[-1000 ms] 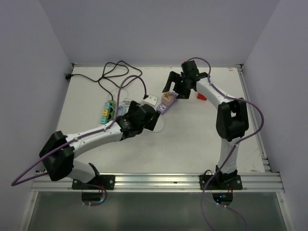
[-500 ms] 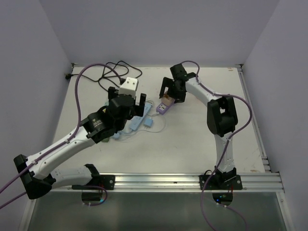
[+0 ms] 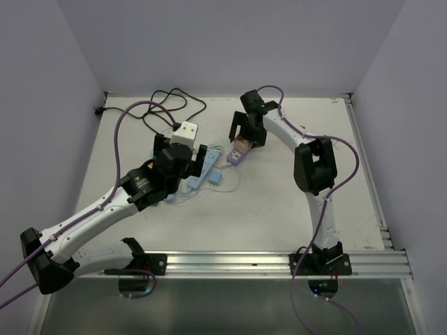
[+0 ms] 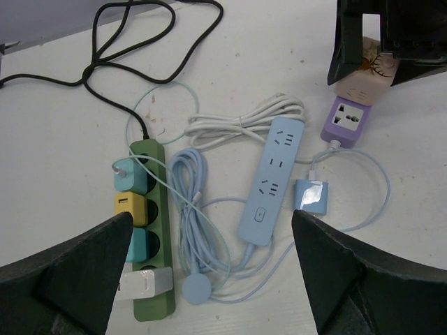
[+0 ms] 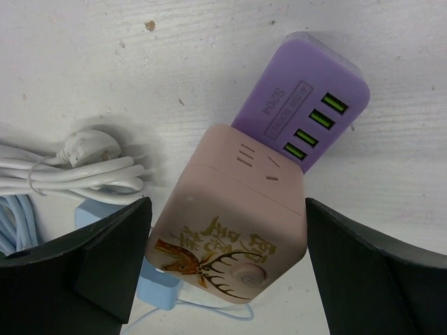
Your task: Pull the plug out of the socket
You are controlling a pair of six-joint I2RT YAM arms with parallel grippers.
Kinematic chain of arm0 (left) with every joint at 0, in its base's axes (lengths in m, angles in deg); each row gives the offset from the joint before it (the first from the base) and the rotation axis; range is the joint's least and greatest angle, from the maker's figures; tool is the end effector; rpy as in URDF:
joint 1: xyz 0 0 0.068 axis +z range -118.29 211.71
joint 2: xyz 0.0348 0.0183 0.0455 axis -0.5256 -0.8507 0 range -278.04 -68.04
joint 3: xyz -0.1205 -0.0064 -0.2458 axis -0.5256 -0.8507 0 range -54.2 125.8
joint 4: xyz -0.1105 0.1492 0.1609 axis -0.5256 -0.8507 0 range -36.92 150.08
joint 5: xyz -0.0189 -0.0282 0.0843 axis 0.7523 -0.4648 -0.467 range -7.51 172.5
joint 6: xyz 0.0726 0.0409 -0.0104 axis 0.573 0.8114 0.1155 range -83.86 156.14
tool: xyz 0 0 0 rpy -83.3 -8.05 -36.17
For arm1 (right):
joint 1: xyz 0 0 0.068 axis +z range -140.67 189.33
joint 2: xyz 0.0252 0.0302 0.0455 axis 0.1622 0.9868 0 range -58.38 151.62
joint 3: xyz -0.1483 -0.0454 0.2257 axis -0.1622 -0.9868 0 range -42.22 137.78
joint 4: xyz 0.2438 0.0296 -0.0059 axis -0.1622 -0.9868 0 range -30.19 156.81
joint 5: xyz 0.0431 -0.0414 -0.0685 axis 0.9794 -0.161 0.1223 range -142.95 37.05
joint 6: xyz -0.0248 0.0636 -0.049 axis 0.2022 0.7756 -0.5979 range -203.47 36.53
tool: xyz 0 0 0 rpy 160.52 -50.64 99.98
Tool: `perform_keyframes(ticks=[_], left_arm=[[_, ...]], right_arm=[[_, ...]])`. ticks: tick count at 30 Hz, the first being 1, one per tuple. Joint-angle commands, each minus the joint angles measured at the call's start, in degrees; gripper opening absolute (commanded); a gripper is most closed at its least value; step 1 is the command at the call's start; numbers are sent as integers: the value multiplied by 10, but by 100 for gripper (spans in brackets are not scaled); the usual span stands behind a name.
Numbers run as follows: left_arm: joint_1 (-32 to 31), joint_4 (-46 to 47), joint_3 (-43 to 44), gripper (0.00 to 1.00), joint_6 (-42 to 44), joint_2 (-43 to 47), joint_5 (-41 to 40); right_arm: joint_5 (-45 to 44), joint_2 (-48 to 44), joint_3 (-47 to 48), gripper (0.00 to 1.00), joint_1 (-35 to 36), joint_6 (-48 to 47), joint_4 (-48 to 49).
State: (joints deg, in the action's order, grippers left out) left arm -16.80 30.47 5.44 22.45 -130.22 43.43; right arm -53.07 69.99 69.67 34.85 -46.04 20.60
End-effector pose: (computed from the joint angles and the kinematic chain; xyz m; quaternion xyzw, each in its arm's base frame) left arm 0.1923 -0.1474 0.3280 0.0925 0.8355 0.0151 0.5415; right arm 0.4404 0.2099 0.1829 0.1011 0.9665 0.1224 0.2018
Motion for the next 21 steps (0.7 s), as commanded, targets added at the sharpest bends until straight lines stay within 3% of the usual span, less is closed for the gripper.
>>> perform_keyframes(ticks=[1, 2, 3, 10, 17, 21], left_arm=[[7, 23, 0, 100, 16, 11, 17], [8, 21, 0, 99, 15, 10, 20], [8, 19, 0, 100, 14, 10, 22], [9, 19, -2, 100, 10, 9, 29], [14, 20, 10, 99, -30, -13, 81], [15, 63, -16, 100, -68, -17, 119]], right_arm=[[-18, -4, 27, 90, 4, 7, -22], [-13, -1, 35, 86, 5, 5, -22], [-9, 1, 41, 75, 5, 0, -22], [23, 47, 140, 52, 14, -59, -62], [105, -50, 24, 28, 18, -97, 89], [148, -109, -73, 28, 18, -104, 193]])
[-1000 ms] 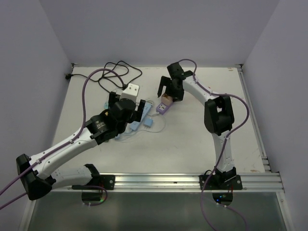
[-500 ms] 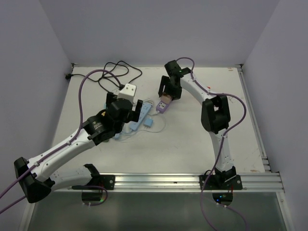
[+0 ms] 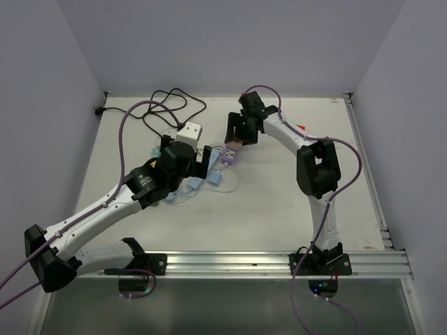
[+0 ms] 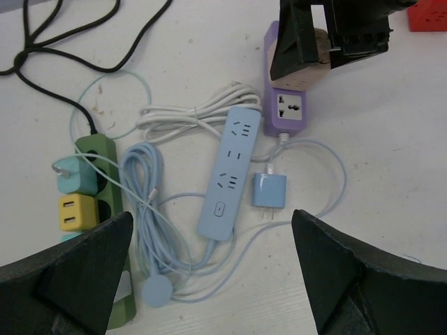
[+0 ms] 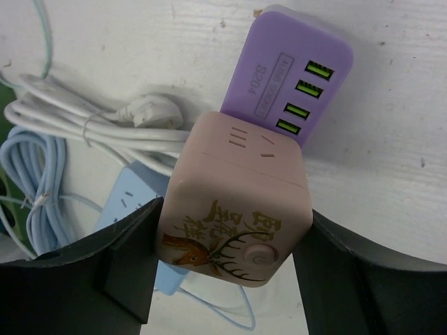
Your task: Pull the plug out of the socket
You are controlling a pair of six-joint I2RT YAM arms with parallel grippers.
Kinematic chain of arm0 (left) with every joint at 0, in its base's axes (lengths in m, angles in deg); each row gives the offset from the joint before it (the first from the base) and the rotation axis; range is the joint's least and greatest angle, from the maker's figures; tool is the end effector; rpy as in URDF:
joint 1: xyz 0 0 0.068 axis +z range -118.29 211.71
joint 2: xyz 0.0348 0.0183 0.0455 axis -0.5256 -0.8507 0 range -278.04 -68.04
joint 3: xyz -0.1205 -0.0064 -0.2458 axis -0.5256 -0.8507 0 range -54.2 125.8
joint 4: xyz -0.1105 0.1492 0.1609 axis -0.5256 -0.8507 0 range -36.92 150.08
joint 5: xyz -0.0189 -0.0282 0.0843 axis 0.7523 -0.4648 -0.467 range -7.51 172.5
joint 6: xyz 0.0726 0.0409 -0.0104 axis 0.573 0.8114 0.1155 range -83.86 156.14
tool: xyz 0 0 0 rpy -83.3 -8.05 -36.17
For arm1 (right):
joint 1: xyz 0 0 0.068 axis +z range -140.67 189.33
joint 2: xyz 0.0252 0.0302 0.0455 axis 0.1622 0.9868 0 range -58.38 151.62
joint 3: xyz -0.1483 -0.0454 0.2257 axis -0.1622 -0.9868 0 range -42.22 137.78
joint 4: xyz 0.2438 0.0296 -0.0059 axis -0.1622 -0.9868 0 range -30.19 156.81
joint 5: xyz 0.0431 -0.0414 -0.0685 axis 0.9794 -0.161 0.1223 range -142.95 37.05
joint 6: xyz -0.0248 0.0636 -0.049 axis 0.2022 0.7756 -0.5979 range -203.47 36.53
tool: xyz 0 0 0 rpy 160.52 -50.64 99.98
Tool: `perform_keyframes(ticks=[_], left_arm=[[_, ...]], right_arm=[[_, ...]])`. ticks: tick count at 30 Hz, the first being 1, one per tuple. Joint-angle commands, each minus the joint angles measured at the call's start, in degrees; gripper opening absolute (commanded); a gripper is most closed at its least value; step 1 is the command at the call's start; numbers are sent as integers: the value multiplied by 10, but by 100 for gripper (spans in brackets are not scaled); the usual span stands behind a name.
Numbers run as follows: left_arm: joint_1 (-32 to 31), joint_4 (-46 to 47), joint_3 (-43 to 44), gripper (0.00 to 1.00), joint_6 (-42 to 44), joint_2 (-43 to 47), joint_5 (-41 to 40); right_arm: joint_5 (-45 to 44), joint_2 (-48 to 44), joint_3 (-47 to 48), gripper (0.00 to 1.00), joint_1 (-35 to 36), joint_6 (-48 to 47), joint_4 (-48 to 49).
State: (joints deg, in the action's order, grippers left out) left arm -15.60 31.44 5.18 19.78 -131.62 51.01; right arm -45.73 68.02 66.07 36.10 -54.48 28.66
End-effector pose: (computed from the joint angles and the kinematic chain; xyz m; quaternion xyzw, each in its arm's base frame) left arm 0.1970 -0.1568 0.3199 0.1004 0.8492 -0.0405 0.5169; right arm 0.4372 0.2308 0.1906 0.0003 0.9553 0.1887 0.2278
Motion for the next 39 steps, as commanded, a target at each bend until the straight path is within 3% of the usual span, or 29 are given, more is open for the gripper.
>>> perform_keyframes(ticks=[1, 10, 17, 25, 30, 39], left_arm=[[3, 66, -21, 100, -47, -7, 50], [27, 246, -101, 100, -77, -81, 163], [85, 351, -99, 100, -61, -156, 265], [109, 366, -68, 99, -50, -226, 289], [118, 371, -53, 85, -46, -269, 290], [143, 399, -44, 82, -62, -280, 303]], right_arm=[[84, -115, -56, 29, 6, -18, 147], [176, -207, -239, 27, -19, 43, 336], [251, -228, -288, 27, -30, 67, 411], [308, -242, -338, 27, -34, 95, 500], [327, -252, -352, 27, -36, 109, 524], [345, -266, -402, 27, -36, 132, 596]])
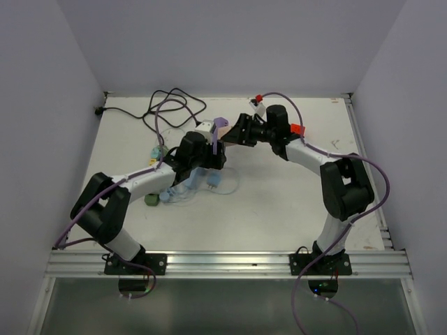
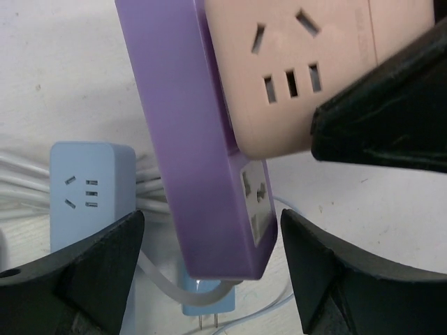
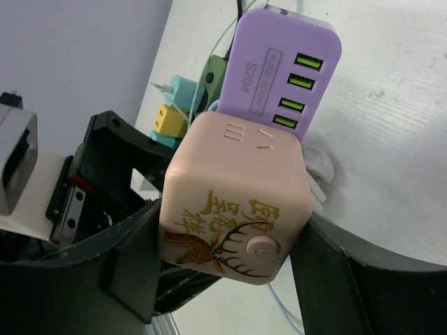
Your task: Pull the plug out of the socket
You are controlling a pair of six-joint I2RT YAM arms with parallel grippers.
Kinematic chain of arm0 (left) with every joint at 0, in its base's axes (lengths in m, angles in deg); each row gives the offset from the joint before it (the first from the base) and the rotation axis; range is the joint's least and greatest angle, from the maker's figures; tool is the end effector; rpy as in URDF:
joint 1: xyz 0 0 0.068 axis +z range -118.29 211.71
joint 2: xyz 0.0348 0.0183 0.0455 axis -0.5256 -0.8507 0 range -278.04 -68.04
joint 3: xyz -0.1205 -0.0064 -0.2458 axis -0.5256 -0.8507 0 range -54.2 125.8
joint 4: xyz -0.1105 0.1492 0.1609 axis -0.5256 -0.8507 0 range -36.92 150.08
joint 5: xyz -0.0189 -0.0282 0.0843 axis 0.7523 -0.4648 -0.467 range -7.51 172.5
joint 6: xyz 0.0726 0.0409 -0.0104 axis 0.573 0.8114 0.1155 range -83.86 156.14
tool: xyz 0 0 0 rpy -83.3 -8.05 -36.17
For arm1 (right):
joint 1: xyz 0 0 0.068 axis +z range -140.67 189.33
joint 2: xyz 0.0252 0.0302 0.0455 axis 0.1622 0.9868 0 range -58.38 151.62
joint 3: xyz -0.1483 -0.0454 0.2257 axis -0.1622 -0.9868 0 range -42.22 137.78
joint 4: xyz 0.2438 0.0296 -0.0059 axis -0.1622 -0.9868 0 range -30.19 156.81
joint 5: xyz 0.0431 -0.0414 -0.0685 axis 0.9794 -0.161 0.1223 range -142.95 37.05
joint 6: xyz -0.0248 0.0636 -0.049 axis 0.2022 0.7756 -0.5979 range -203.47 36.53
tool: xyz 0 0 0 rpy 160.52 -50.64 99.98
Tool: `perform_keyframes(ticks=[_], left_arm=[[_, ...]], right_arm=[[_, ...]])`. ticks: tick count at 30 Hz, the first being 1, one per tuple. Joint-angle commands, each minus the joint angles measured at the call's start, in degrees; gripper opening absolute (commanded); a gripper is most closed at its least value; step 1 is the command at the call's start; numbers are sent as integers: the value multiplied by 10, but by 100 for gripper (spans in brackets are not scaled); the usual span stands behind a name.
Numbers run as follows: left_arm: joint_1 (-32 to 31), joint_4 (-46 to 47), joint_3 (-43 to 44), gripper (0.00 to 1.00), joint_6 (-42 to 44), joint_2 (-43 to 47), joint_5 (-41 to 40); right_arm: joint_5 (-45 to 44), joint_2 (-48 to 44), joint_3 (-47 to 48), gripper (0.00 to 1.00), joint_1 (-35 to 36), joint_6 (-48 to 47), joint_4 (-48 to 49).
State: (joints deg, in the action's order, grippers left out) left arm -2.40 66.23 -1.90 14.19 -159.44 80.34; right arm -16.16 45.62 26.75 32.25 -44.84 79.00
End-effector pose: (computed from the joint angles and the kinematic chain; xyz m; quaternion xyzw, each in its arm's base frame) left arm 0.3039 -0.2025 0.2010 0.0841 0.8745 -0.2098 0.4292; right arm 0.3769 0.2071 0.2372 -0.0648 0.8070 0.4944 0.3163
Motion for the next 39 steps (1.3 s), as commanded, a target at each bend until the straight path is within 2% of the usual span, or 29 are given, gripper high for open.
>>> perform_keyframes(ticks=[1, 2, 3, 5, 6, 8, 9, 12, 17, 21, 27, 39], left_arm=[[13, 51, 28, 81, -8, -3, 10], [16, 54, 30, 79, -11, -4, 14], [20, 57, 30, 69, -12, -5, 19], [25, 66, 27, 58, -15, -6, 19], [27, 68, 26, 44, -16, -7, 35], [31, 70, 27, 32, -18, -12, 43], [33, 70, 28, 21, -18, -13, 45], [36, 65, 28, 8, -23, -20, 45], [41, 34, 38, 0, -37, -29, 4], [43, 0, 53, 0, -48, -40, -41], [45, -56, 79, 0, -49, -61, -83], [103, -40, 48, 0, -63, -65, 15]], right_arm=[[52, -41, -11, 27, 1, 40, 100], [53, -40, -15, 27, 2, 43, 105], [53, -40, -20, 27, 2, 47, 114], [52, -40, -24, 27, 2, 49, 120], [50, -41, -27, 27, 1, 50, 122], [43, -40, -30, 26, 2, 50, 125], [40, -40, -31, 26, 2, 50, 125], [22, -42, -30, 26, 1, 41, 115], [-8, -57, -34, 25, 2, 26, 89], [-31, -70, -40, 24, 2, 12, 77], [-48, -86, -24, 24, 1, -43, 7], [0, -101, -60, 23, -48, -37, 53]])
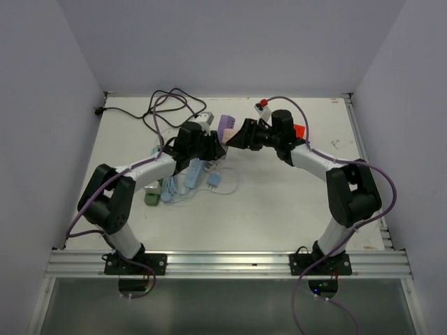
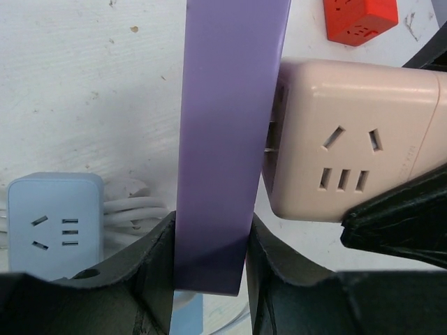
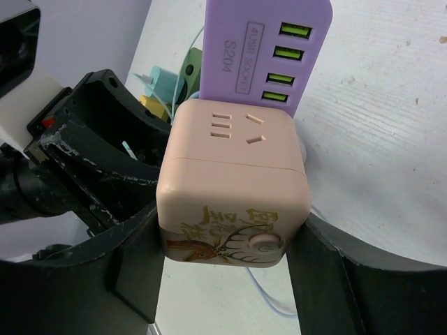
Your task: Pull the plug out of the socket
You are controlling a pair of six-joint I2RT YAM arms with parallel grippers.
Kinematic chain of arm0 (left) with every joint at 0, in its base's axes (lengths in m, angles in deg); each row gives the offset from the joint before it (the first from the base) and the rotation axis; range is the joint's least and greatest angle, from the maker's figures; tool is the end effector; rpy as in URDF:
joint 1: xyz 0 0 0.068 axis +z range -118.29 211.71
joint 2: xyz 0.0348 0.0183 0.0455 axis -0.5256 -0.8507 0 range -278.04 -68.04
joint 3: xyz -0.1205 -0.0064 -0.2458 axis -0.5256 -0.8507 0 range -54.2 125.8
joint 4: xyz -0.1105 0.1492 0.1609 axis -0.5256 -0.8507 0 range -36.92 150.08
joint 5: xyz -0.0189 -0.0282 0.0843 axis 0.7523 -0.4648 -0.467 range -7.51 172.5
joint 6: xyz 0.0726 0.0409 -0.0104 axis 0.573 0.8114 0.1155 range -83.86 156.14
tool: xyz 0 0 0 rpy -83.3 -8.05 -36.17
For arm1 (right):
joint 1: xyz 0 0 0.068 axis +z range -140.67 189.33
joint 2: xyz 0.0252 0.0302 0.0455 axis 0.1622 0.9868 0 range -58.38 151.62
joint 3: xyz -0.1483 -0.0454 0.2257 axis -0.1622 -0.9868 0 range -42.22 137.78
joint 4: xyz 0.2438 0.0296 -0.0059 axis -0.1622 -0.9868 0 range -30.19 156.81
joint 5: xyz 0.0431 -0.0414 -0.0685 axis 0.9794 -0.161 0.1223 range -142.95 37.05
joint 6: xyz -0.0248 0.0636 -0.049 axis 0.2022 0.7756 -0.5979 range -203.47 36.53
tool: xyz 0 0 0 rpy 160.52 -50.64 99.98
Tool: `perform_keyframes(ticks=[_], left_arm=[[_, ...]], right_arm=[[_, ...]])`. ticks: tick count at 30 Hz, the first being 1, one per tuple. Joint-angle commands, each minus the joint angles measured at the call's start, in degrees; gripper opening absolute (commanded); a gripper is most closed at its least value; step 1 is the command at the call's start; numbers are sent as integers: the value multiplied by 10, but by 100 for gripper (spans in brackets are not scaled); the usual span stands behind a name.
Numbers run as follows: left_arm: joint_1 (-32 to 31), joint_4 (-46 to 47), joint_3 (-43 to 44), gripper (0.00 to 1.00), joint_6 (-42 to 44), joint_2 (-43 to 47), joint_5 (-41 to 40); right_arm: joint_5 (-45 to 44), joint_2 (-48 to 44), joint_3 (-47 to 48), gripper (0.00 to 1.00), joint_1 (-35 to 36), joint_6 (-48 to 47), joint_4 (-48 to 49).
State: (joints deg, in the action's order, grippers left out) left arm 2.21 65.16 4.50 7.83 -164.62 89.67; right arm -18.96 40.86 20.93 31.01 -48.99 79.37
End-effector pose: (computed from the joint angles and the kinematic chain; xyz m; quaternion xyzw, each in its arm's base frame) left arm 0.3356 -0.2004 0.2045 0.0390 0.8759 -0.2791 0.3917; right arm 0.3621 0.1881 0.2353 -0.0700 0.8128 0.4624 0.3473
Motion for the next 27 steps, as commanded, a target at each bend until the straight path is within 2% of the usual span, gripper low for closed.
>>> perform_keyframes(ticks=[1, 9, 19, 20, 22, 27], left_arm=[[59, -33, -16, 0, 3, -12, -79], [59, -50, -16, 0, 27, -12, -142], [58, -24, 1, 0, 43, -18, -79], [58, -24, 4, 7, 43, -22, -74], [58, -25, 19, 8, 44, -33, -61], [52, -50, 62, 26, 48, -72, -52]], right_arm=[[30, -53, -2, 23, -38, 5, 48], [35, -52, 6, 23, -51, -10, 24], [-6, -60, 0, 24, -58, -25, -20], [-9, -59, -1, 24, -60, -24, -22], [-13, -60, -11, 24, -63, -22, -22], [-14, -60, -26, 25, -68, -17, -24]])
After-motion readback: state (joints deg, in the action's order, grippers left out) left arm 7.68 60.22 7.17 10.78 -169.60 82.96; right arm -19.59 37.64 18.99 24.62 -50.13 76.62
